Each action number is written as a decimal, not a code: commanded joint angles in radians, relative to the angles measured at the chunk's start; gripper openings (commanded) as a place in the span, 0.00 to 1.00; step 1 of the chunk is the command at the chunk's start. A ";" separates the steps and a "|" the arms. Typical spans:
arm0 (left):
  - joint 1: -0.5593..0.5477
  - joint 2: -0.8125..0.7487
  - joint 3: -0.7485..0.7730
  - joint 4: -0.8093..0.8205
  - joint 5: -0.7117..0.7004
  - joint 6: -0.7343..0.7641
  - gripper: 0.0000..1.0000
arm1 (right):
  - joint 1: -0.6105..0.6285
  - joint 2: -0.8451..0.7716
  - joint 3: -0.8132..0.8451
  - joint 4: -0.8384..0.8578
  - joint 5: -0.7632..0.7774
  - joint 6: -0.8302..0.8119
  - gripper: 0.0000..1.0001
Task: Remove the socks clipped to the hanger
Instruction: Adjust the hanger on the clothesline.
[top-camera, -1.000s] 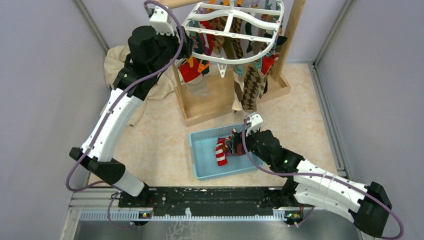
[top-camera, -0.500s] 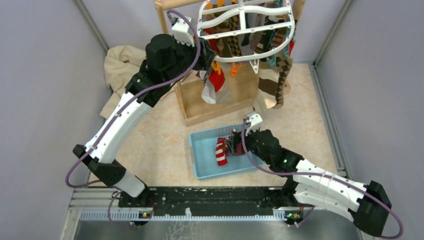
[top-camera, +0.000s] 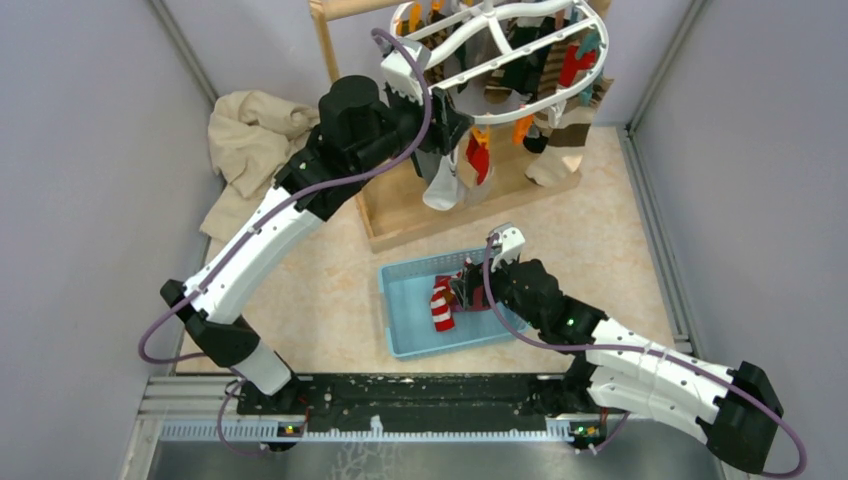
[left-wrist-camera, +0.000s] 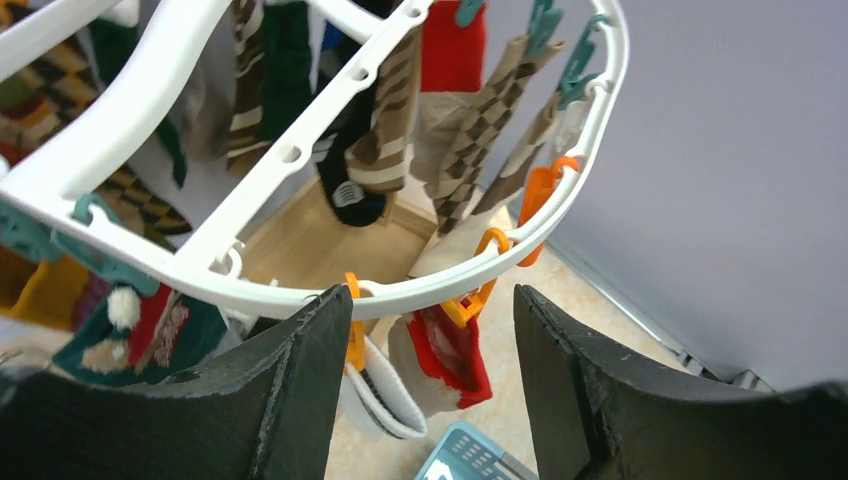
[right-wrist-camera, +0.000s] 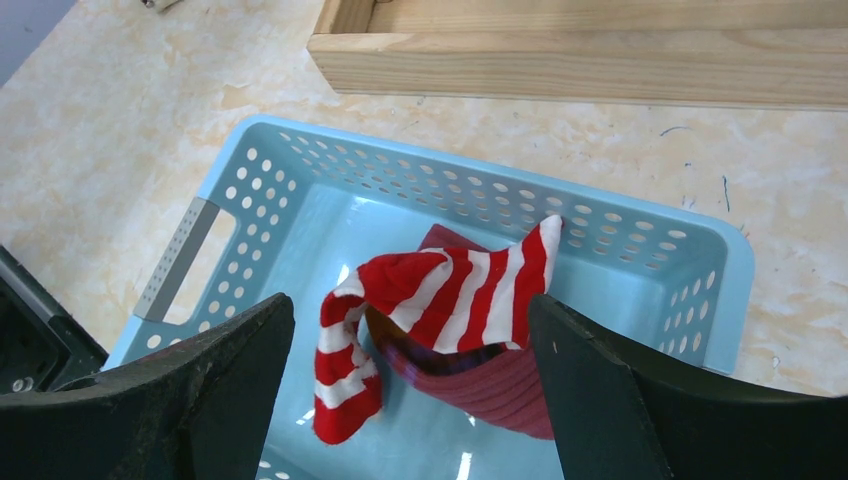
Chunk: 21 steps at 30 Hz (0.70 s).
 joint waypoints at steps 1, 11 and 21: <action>-0.009 -0.026 0.039 0.065 0.049 0.004 0.67 | 0.010 -0.003 0.034 0.051 0.002 -0.002 0.87; -0.011 -0.158 0.029 0.003 -0.135 0.065 0.71 | 0.010 0.005 0.029 0.065 -0.004 0.004 0.87; 0.042 -0.177 -0.045 -0.012 -0.316 0.144 0.78 | 0.009 -0.003 0.033 0.056 -0.007 0.007 0.87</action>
